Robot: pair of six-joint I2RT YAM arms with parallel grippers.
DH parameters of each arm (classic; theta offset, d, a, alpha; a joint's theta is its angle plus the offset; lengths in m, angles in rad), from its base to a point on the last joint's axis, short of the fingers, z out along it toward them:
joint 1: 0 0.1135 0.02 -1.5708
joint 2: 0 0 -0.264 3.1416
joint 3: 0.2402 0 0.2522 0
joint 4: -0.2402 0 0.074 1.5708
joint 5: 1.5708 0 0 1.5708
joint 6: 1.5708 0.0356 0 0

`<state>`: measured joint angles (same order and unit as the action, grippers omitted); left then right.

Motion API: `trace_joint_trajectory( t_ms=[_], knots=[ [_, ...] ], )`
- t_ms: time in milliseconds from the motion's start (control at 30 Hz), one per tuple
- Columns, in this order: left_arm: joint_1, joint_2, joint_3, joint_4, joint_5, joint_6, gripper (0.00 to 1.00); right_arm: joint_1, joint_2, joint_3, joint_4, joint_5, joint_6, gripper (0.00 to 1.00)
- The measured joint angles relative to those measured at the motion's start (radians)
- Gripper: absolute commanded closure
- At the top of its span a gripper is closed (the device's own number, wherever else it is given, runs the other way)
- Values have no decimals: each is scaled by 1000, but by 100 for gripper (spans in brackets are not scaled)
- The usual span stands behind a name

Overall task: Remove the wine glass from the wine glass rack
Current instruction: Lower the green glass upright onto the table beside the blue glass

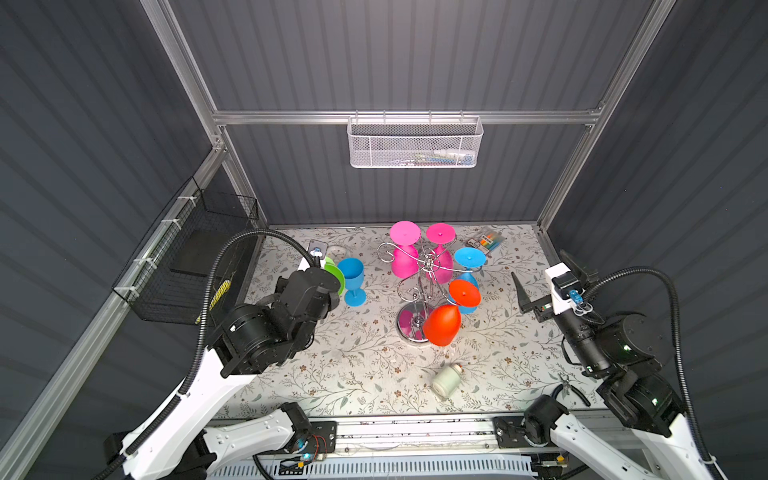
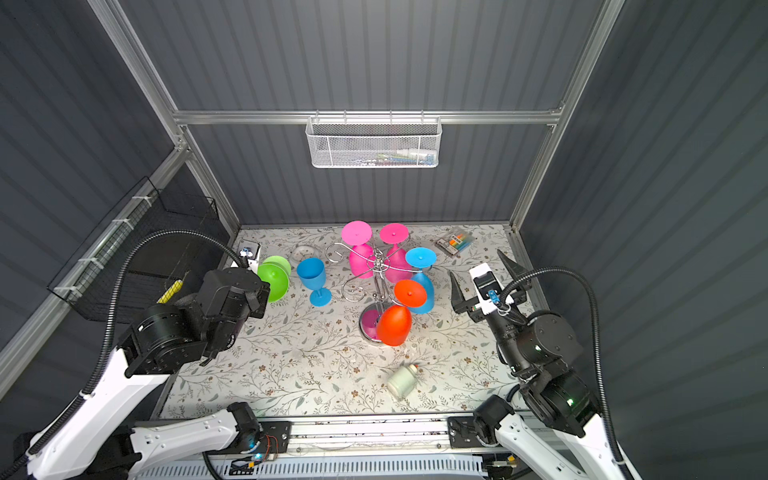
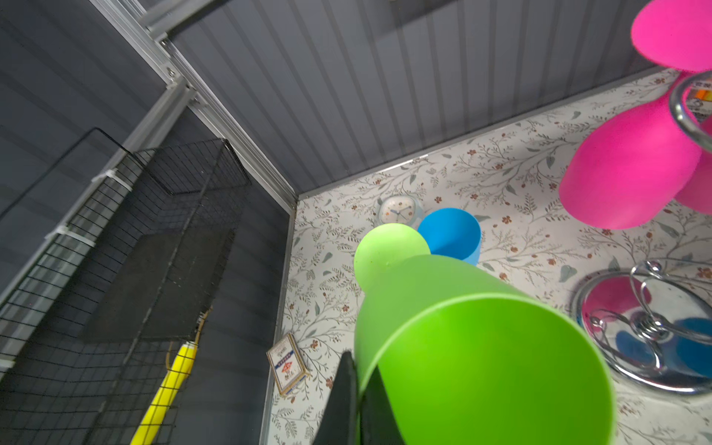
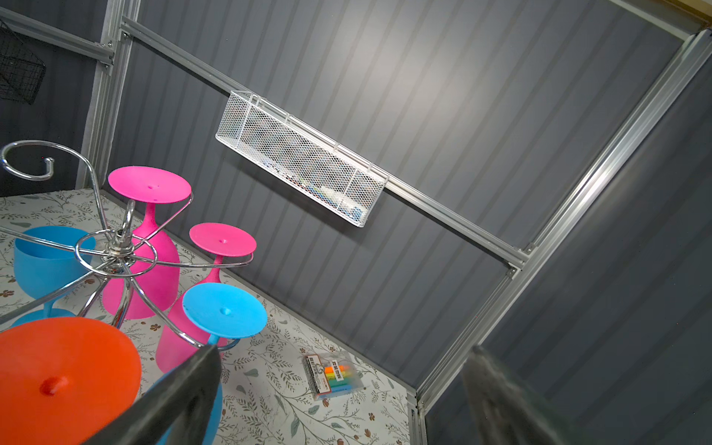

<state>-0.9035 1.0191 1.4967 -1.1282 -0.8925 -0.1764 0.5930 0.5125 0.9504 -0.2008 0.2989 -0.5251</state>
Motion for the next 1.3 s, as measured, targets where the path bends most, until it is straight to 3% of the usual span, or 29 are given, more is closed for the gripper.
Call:
trace_joint_trajectory(
  t_ms=[500,933,1300],
  knots=[
    [41,114,-4,-119,313,-80,100,0,-5,-11,-1,0,14,1],
    [331,182,-116,-79,623,-29,100,0,-21,-23,-5,2,25,1],
    [435,291,-199,-1,799,35,100,0,-23,-23,-12,5,32,1]
  ],
)
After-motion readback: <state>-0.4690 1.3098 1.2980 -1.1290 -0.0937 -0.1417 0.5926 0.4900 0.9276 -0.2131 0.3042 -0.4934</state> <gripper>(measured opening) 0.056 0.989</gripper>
